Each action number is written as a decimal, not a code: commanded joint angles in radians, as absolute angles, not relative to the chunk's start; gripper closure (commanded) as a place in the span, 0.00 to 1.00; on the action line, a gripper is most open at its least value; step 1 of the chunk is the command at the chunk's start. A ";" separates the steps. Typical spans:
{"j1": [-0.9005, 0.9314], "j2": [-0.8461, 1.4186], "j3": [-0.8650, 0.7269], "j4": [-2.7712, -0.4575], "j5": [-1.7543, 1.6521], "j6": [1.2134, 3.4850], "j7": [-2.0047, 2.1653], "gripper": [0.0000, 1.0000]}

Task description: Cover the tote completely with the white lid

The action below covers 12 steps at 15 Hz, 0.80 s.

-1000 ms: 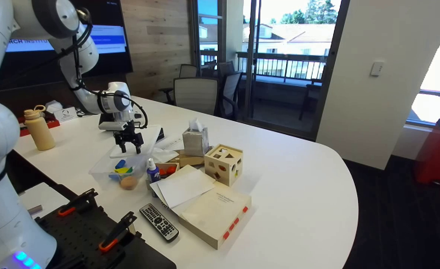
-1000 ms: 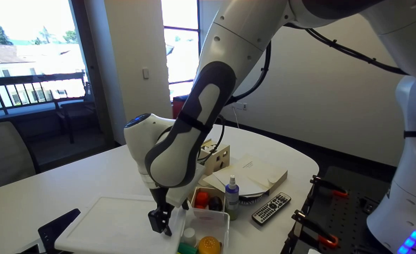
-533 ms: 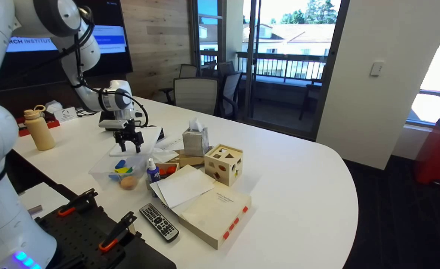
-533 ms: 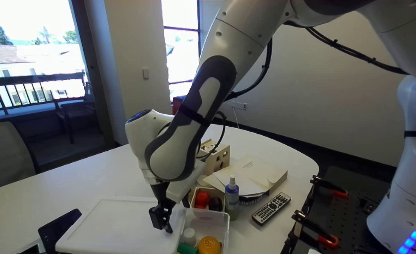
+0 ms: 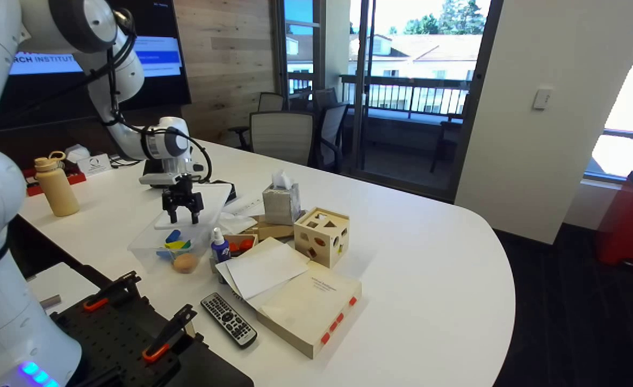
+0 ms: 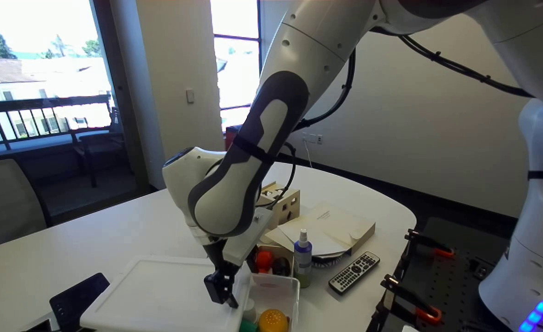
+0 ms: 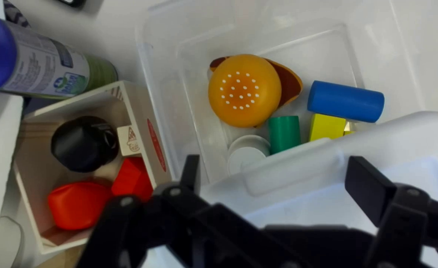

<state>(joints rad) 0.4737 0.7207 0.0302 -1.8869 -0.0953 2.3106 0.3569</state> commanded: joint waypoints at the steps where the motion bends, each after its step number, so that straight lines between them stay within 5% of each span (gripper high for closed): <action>1: 0.449 0.706 0.058 -1.893 -0.110 2.259 0.347 0.00; 12: 0.425 0.716 0.061 -1.886 -0.107 2.147 0.344 0.00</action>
